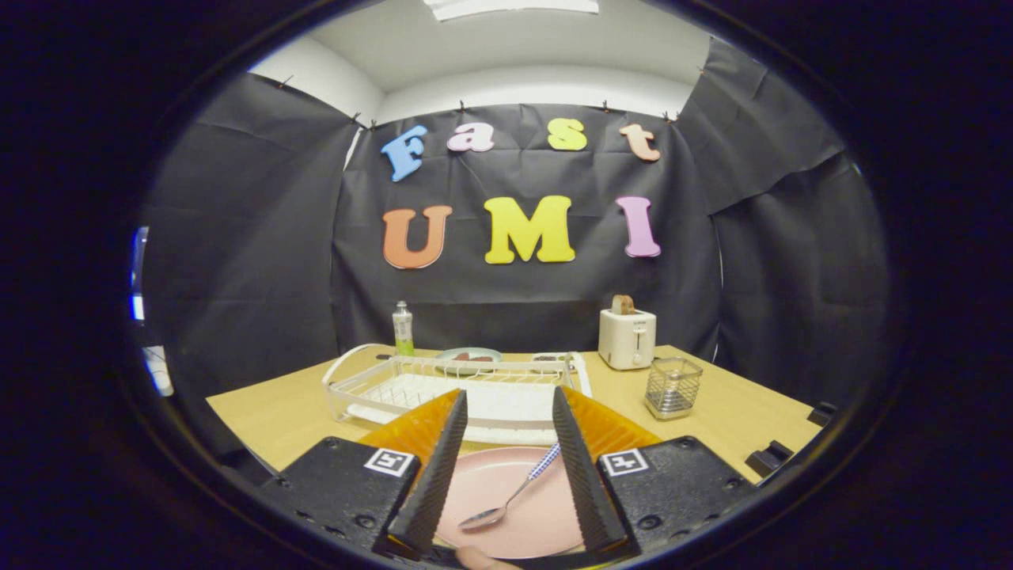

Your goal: Take the plate from the dish rack, then take the spoon from the basket and place it into the plate.

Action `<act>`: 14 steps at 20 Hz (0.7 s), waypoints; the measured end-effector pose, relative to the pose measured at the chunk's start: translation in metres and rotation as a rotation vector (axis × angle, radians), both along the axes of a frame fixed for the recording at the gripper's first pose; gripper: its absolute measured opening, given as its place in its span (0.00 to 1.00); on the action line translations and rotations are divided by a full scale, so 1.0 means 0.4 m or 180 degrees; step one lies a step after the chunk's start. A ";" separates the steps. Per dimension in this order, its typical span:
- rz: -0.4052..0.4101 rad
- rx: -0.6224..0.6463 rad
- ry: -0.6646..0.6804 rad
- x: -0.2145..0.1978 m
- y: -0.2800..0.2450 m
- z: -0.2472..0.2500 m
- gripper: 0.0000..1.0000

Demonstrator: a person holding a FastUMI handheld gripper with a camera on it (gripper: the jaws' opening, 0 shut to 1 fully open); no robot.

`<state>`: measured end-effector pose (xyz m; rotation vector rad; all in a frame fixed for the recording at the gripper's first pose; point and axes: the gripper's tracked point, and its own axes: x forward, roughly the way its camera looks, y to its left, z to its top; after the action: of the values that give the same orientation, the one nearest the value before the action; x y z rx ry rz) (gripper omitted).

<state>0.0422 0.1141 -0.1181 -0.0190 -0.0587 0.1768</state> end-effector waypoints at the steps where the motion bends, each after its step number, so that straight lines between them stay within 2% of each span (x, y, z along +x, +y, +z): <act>1: -0.0041 0.0008 -0.0005 -0.005 -0.018 0.016 0.79; 2: -0.0039 0.0004 -0.0007 -0.013 -0.025 0.027 0.86; 6: -0.0100 0.0029 -0.0037 -0.058 -0.076 0.098 0.97; 14: -0.0133 0.0044 -0.0049 -0.203 -0.151 0.257 1.00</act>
<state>-0.0390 0.0538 -0.0151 -0.0077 -0.0747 0.1345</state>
